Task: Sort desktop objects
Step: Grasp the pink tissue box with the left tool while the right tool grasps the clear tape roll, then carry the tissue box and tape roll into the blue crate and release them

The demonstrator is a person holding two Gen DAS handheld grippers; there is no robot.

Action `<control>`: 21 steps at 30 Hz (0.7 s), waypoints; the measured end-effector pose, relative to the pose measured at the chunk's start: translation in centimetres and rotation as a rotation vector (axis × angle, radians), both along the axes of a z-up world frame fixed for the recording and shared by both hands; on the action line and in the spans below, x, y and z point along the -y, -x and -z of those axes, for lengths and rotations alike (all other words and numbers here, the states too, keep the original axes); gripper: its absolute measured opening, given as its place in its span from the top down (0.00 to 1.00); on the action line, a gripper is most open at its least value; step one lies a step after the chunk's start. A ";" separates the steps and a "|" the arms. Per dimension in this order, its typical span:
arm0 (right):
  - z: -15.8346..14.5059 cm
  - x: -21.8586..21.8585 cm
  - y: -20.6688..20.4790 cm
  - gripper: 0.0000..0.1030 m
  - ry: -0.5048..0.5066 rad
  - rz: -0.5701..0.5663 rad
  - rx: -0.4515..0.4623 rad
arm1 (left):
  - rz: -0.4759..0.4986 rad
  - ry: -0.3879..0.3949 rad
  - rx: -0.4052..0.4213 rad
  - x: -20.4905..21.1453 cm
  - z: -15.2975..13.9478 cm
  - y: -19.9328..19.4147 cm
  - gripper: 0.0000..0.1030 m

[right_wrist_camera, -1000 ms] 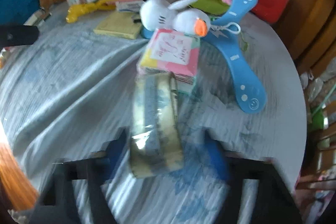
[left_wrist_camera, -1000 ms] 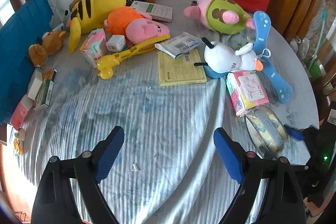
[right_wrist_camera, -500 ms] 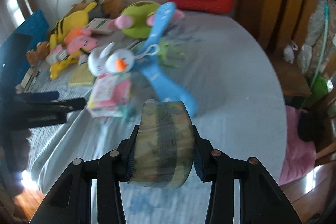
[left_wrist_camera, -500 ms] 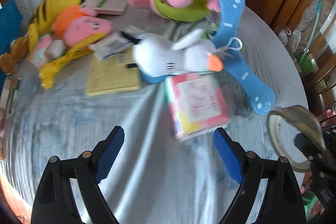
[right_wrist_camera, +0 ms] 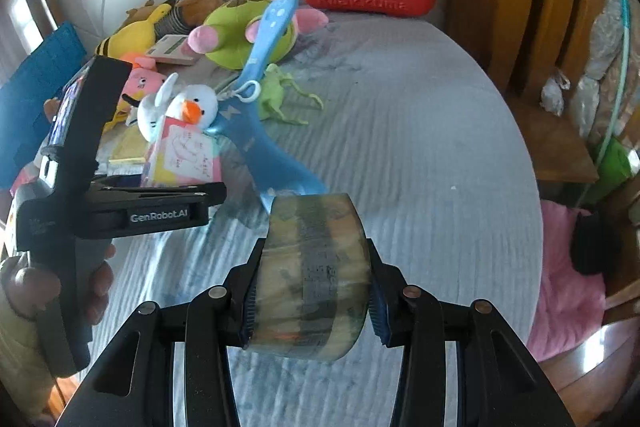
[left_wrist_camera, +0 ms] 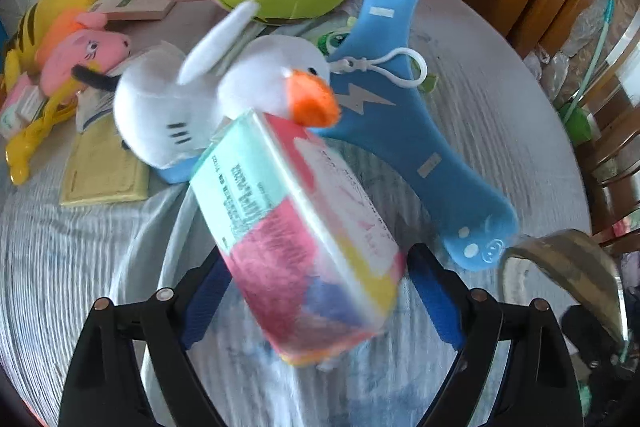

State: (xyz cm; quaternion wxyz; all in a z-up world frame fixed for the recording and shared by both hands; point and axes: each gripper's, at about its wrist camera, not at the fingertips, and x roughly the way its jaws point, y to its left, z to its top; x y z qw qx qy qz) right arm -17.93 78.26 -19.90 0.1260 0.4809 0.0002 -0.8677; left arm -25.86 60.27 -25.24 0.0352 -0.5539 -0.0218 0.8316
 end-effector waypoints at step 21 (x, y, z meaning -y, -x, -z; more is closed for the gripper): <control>-9.5 15.8 -0.3 0.58 0.065 -0.308 -0.172 | -0.230 0.063 -0.194 16.2 -15.0 -10.2 0.45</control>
